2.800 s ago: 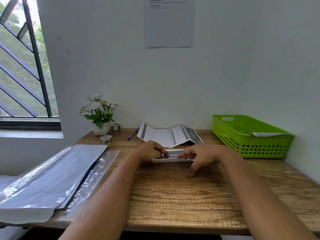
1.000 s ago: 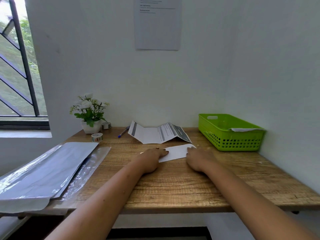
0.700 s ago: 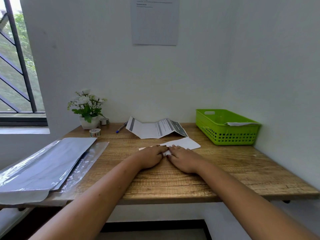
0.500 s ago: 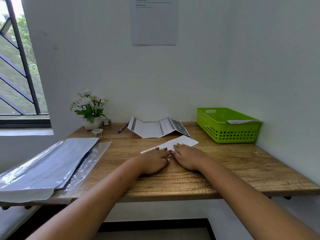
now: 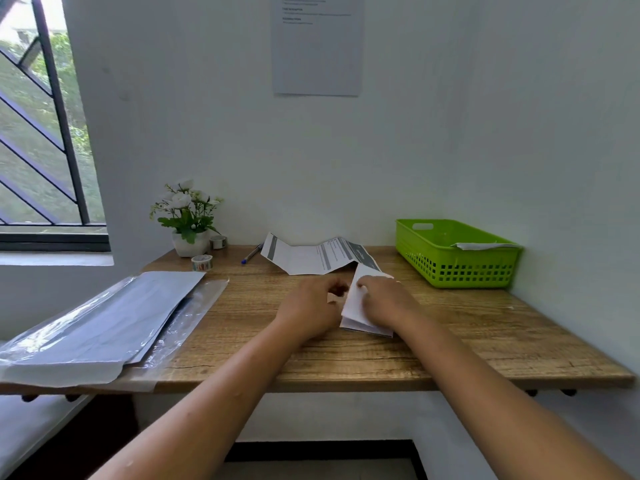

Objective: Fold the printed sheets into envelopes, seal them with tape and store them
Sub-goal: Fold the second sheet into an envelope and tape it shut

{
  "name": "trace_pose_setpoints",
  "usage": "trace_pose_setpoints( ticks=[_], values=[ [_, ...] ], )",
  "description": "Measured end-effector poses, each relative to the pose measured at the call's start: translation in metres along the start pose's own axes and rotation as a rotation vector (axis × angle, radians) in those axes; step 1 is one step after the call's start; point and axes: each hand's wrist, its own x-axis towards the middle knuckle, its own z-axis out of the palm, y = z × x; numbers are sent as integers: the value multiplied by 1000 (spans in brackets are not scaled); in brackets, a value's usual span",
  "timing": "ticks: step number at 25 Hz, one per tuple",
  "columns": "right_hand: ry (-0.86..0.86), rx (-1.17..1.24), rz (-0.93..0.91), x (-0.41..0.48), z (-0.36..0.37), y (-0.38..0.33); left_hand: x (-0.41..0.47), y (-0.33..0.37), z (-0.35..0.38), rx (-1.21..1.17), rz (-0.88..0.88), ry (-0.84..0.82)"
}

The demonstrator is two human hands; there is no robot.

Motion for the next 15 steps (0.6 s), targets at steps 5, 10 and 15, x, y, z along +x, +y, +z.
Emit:
trace_pose_setpoints(
  ticks=[5, 10, 15],
  values=[
    [-227, -36, 65, 6, 14, -25, 15, -16, 3, 266, -208, -260],
    [-221, -74, 97, 14, 8, 5, 14, -13, 6, 394, -110, -231],
    [-47, 29, 37, 5, 0, -6, 16, -12, 8, 427, -79, -224]
  ],
)
